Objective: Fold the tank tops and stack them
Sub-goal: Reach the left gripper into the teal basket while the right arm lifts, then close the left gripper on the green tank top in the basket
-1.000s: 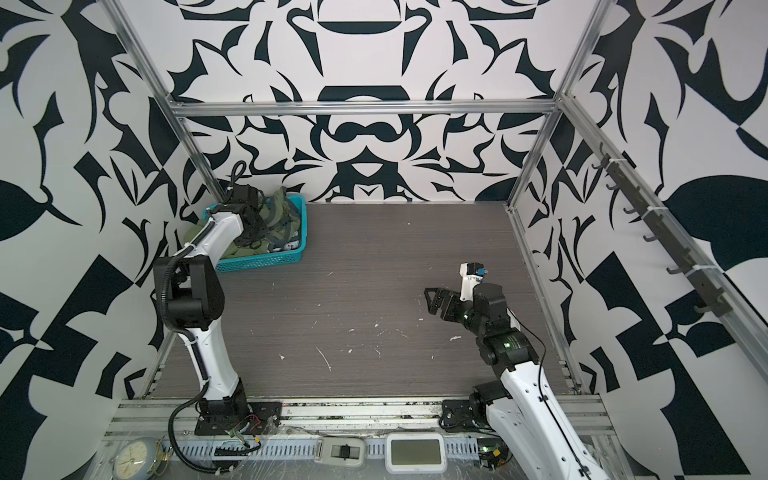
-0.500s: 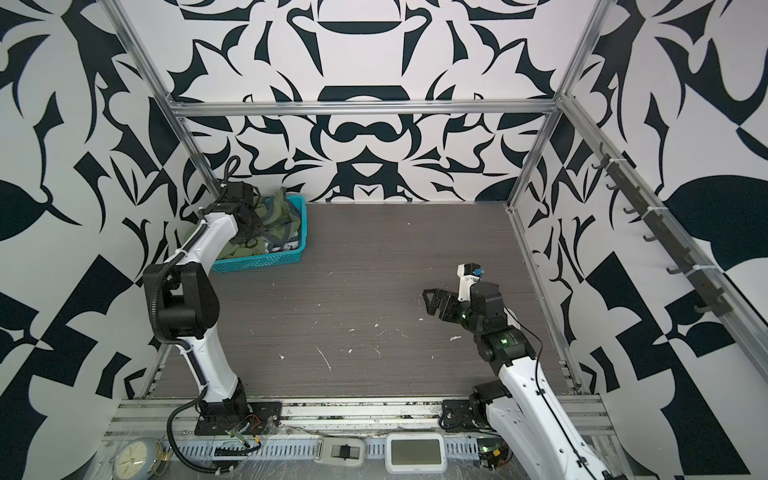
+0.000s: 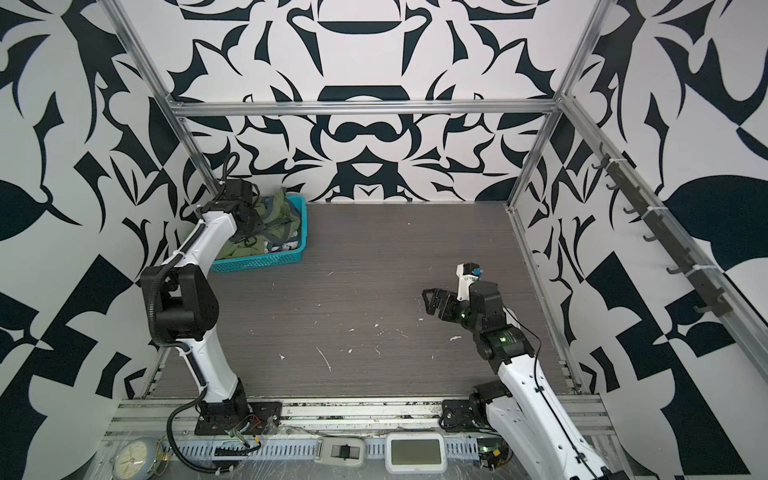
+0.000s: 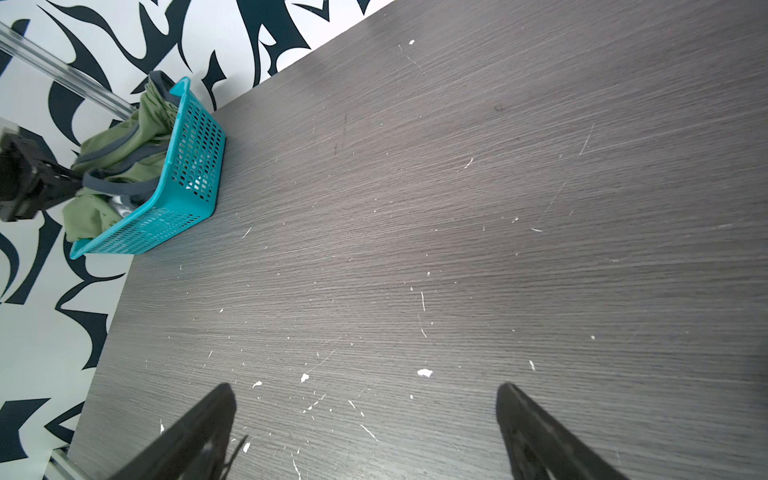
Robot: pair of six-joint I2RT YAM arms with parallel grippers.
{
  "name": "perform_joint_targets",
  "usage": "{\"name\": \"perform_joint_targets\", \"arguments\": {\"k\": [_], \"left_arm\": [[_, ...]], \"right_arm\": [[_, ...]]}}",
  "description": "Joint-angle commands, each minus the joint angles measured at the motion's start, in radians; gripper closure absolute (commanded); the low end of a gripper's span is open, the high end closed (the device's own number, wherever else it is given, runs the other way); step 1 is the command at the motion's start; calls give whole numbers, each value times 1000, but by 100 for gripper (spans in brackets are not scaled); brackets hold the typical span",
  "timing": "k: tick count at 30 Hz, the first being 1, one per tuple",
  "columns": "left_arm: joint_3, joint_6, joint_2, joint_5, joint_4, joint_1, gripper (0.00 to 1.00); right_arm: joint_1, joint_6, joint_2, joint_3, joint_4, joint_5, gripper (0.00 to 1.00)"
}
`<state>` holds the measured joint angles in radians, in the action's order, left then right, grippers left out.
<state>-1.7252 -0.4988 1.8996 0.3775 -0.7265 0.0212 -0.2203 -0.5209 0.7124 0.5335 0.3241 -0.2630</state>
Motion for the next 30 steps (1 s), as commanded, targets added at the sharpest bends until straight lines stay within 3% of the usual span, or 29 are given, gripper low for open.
{"name": "perform_joint_targets", "arguments": {"k": [1, 14, 21, 25, 30], "left_arm": [[-64, 0, -101, 32, -48, 11, 92], [-132, 21, -83, -15, -83, 21, 90], [-136, 42, -22, -98, -155, 48, 65], [-152, 43, -18, -32, -234, 103, 45], [-143, 34, -16, 30, -283, 154, 33]], "right_arm": [[-7, 1, 2, 4, -36, 4, 0], [-7, -4, 3, -10, -39, 13, 0], [-7, -1, 8, -10, -34, 13, 1], [-7, -1, 12, -10, -36, 12, 0], [-7, -5, 17, -18, -46, 9, 1]]}}
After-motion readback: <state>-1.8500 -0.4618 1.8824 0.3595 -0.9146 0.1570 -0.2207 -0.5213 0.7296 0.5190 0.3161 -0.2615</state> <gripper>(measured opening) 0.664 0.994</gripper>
